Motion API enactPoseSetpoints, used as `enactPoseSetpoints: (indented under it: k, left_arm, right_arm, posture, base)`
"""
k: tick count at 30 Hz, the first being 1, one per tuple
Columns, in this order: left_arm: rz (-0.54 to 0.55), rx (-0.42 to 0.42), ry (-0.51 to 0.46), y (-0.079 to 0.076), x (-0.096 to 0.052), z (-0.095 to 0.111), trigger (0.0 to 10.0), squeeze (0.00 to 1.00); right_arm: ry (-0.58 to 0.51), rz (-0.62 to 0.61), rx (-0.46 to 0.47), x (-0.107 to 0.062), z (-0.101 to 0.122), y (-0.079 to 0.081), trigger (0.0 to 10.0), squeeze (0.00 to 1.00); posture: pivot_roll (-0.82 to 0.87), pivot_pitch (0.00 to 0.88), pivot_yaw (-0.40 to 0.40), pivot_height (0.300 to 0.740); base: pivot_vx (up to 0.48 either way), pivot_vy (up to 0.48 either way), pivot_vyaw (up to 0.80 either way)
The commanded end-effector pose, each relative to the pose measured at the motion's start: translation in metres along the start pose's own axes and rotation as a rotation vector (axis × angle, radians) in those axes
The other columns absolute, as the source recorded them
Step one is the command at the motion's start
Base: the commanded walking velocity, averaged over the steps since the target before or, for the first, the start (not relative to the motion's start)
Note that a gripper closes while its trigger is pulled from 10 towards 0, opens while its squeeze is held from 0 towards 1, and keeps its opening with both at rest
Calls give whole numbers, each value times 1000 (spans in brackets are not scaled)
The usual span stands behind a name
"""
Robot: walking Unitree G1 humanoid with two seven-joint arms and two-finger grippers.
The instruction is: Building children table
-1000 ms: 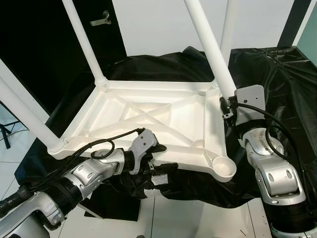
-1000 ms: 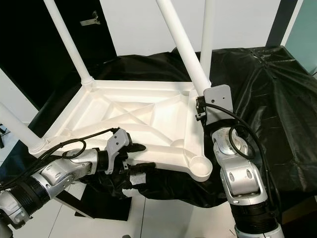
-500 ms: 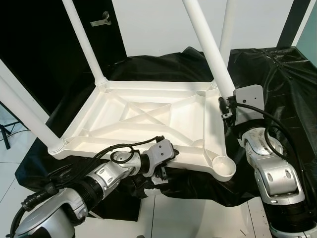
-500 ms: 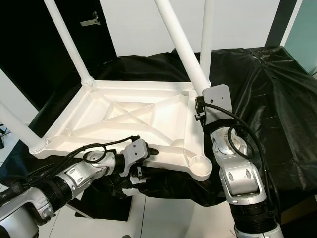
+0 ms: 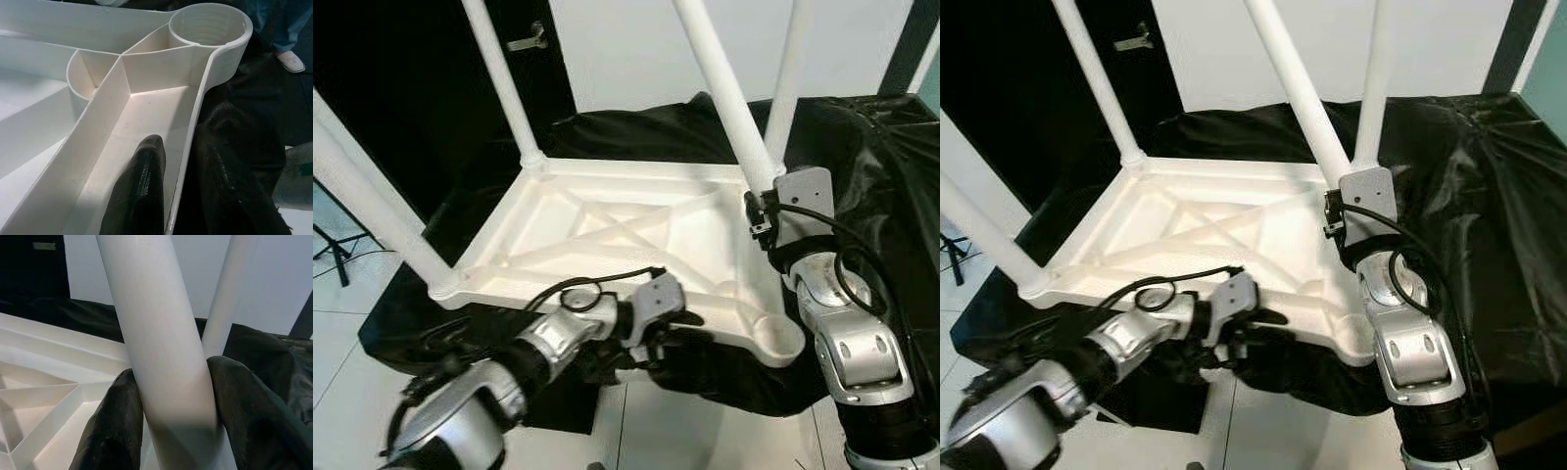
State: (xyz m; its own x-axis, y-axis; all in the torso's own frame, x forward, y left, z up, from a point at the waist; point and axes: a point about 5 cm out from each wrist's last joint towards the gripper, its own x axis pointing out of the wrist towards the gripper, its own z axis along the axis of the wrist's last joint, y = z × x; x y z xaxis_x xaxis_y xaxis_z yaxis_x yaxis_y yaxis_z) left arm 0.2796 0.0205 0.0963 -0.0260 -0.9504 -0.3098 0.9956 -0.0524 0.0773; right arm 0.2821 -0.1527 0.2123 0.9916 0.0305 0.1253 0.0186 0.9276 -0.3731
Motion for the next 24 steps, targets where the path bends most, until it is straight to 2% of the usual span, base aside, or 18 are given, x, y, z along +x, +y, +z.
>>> enactPoseSetpoints:
  k: [1,2,4,5,9,12,13,15,17,22,24]
  left_arm:
    - [11,5,50,-1,9,-7,5373,0]
    - [50,-1,64,3,12,-8,8039,0]
    - [83,-8,78,6,15,-9,8431,0]
    - [108,-9,87,9,17,-9,9412,0]
    - [144,-24,95,14,20,-9,10000,0]
    - [180,-42,99,17,22,-9,10000,0]
    - [231,-60,100,22,24,-8,10000,0]
    - [231,-60,100,22,24,-8,10000,0]
    - [314,-89,95,29,25,-8,10000,0]
    - [418,-124,72,38,21,-6,10000,0]
    - [418,-124,72,38,21,-6,10000,0]
  right_arm:
    - [-38,-7,7,-1,10,0,10000,0]
    - [-41,-10,6,-1,11,-1,10000,0]
    - [-43,-11,6,-2,11,-1,10000,0]
    - [-44,-12,6,-2,12,-1,10000,0]
    - [-48,-11,5,-2,13,-1,10000,0]
    - [-52,-11,5,-3,14,-1,10000,0]
    - [-61,-14,8,-3,16,-1,10000,0]
    - [-61,-14,8,-3,16,-1,10000,0]
    - [-77,-23,13,-3,18,-1,10000,0]
    - [-87,-31,29,-7,15,1,10000,0]
    - [-87,-31,29,-7,15,1,10000,0]
  posture:
    - [-243,4,100,740]
    - [-245,4,101,740]
    - [-245,4,101,740]
    - [-246,4,101,740]
    - [-247,3,102,740]
    - [-247,1,102,740]
    - [-247,1,103,740]
    - [-247,1,103,740]
    - [-248,0,107,740]
    - [-246,0,108,740]
    - [-246,0,108,740]
  base:
    - [0,0,0]
    - [0,0,0]
    - [0,0,0]
    - [0,0,0]
    - [0,0,0]
    - [0,0,0]
    - [0,0,0]
    - [0,0,0]
    - [0,0,0]
    - [0,0,0]
    - [0,0,0]
